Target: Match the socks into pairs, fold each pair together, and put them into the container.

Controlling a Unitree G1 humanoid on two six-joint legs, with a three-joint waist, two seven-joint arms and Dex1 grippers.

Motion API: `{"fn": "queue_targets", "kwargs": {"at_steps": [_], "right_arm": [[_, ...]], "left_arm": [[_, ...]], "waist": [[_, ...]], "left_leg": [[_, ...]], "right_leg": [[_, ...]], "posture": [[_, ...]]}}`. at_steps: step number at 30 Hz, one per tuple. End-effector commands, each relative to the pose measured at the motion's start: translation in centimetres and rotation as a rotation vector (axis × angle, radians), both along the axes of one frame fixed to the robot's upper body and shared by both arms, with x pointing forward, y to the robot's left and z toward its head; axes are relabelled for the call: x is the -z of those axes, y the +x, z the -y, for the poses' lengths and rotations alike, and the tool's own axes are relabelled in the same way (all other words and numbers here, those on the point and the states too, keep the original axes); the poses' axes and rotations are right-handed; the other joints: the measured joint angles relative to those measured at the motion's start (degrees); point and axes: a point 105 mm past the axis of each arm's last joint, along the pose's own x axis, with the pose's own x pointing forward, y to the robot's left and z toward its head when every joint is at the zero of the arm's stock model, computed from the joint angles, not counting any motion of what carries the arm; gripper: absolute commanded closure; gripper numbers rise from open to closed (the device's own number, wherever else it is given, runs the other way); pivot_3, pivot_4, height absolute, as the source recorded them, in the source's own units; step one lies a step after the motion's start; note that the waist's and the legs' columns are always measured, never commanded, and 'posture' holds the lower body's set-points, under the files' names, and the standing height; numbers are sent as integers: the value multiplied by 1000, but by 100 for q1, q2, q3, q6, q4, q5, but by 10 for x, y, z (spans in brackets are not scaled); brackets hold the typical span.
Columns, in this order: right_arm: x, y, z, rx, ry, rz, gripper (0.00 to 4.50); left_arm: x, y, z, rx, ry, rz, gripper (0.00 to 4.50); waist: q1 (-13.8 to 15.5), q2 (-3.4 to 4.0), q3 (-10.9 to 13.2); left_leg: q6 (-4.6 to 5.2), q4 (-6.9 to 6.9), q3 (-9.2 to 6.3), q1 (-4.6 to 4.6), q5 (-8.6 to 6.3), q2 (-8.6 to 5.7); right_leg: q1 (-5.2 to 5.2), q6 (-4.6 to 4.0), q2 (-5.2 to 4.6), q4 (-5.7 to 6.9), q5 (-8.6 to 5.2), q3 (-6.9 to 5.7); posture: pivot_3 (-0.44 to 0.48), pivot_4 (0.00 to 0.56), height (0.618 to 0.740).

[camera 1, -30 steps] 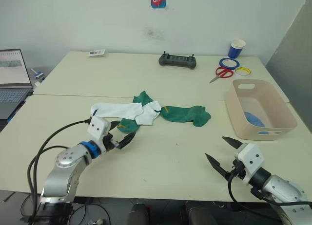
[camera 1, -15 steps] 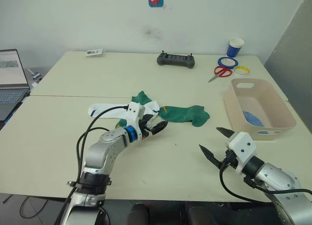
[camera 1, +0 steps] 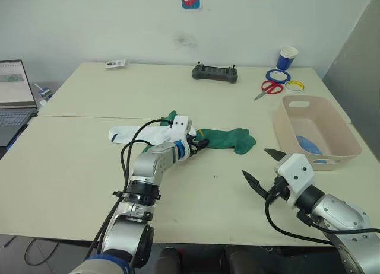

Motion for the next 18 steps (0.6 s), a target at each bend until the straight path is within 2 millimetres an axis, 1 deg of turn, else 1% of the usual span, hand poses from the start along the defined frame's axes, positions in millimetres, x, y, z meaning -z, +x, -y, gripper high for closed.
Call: {"fn": "queue_targets", "kwargs": {"at_steps": [1,6,9,11,14,16,18], "right_arm": [[-16,-5,-1,5,17,63,0],[-15,-8,-3,11,27,60,0],[-15,-9,-4,11,29,58,0],[-15,-9,-5,10,31,58,0],[-14,-8,-6,5,30,56,0],[-14,-8,-6,1,30,54,0],[-13,-7,-7,-3,29,51,0]], "left_arm": [[4,-4,14,61,7,-22,2170],[1,-6,13,62,7,-1,3594],[-1,-10,11,77,9,18,4474],[-2,-14,10,96,19,35,4474],[-6,-19,3,103,33,75,4474],[-9,-17,-7,77,73,147,4474],[-11,-8,-23,-12,100,193,4474]], "waist": [[0,0,0],[19,0,0],[13,0,0],[6,0,0],[-6,0,0],[-21,0,0],[-14,0,0]], "left_leg": [[0,0,0,0,0,0],[0,0,0,-4,0,-2],[0,-1,0,-5,0,-3],[0,-2,0,-4,0,-2],[0,-3,0,-3,0,0],[0,-3,-1,-3,0,1],[0,-3,-1,-2,0,1]], "right_leg": [[0,0,0,0,0,0],[0,1,-4,-7,0,-1],[0,2,-6,-7,-1,0],[-1,2,-5,-7,-1,0],[-1,2,-4,-6,-1,-1],[-3,2,-4,-5,-1,0],[-3,2,-3,-4,-1,-1]], "posture": [[0,150,740],[0,150,740],[0,150,740],[0,150,740],[0,150,740],[0,150,740],[0,150,740]]}}
